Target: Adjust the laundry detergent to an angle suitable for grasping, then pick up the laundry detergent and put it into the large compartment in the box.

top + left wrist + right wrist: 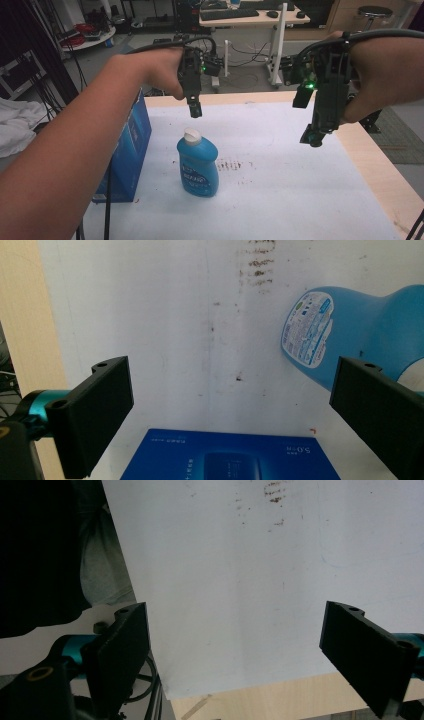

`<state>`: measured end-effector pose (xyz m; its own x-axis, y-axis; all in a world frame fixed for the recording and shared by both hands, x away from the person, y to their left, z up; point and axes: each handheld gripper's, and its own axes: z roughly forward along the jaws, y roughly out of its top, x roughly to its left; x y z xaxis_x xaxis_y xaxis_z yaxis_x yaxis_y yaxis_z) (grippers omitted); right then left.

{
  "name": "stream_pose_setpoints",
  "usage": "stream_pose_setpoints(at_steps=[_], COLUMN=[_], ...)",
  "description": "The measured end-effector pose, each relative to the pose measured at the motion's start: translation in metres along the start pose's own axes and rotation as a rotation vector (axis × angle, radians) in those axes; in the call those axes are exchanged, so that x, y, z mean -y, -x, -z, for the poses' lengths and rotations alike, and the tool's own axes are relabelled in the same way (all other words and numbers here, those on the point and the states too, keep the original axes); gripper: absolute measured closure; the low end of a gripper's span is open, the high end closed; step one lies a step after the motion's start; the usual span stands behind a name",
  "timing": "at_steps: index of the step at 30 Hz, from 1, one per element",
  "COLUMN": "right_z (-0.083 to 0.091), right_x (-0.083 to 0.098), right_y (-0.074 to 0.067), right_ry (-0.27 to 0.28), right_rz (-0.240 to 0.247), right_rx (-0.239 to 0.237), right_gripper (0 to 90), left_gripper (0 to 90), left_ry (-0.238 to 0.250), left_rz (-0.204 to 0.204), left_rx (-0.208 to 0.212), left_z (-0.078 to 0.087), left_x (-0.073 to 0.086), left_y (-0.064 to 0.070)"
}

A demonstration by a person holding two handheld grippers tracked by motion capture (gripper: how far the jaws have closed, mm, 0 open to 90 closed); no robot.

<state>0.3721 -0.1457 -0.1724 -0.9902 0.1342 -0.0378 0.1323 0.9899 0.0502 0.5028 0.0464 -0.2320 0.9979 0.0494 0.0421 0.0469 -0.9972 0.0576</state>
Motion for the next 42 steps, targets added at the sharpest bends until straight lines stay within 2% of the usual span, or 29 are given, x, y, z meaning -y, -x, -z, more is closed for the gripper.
stream_pose_setpoints(at_steps=[7, 8, 13, 17, 21, 23, 29, 35, 40, 42], right_z=[-0.003, -0.003, -0.002, 0.001, 0.003, 0.004, 0.002, 0.003, -0.002, -0.001], right_x=[-0.006, -0.006, -0.008, -0.008, -0.008, -0.008, -0.007, -0.006, -0.007, -0.007], right_y=[0.002, 0.003, 0.003, 0.002, 0.001, 0.001, 0.0, 0.003, 0.004, 0.003], right_ry=[-0.004, -0.005, -0.002, 0.006, -0.01, 0.0, -0.02, -0.014, -0.04, -0.033], right_rz=[0.014, 0.02, 0.035, 0.046, 0.038, 0.038, 0.032, 0.024, 0.026, 0.032], right_rx=[-0.005, -0.005, 0.007, 0.011, 0.018, 0.019, 0.021, 0.013, 0.018, 0.018], right_gripper=[11.9, 12.0, 12.0, 12.0, 12.0, 12.0, 12.0, 11.9, 12.0, 12.0], left_gripper=[3.8, 3.8, 3.8, 3.8, 3.8, 3.8, 3.8, 3.8, 3.8, 3.8], left_ry=[0.01, 0.004, 0.001, 0.009, 0.031, 0.03, 0.025, 0.052, 0.03, 0.055], left_rz=[-0.006, 0.009, 0.03, 0.025, 0.01, 0.007, 0.002, -0.001, -0.006, -0.005], left_rx=[-0.012, -0.016, -0.025, -0.028, -0.026, -0.026, -0.021, -0.011, -0.002, -0.002], left_z=[0.005, 0.006, 0.009, 0.011, 0.014, 0.013, 0.01, 0.01, 0.01, 0.016], left_x=[0.004, 0.008, 0.014, 0.013, 0.009, 0.009, 0.007, 0.008, 0.007, 0.009], left_y=[0.004, 0.003, 0.0, 0.001, 0.003, 0.003, 0.001, -0.002, 0.002, 0.004])
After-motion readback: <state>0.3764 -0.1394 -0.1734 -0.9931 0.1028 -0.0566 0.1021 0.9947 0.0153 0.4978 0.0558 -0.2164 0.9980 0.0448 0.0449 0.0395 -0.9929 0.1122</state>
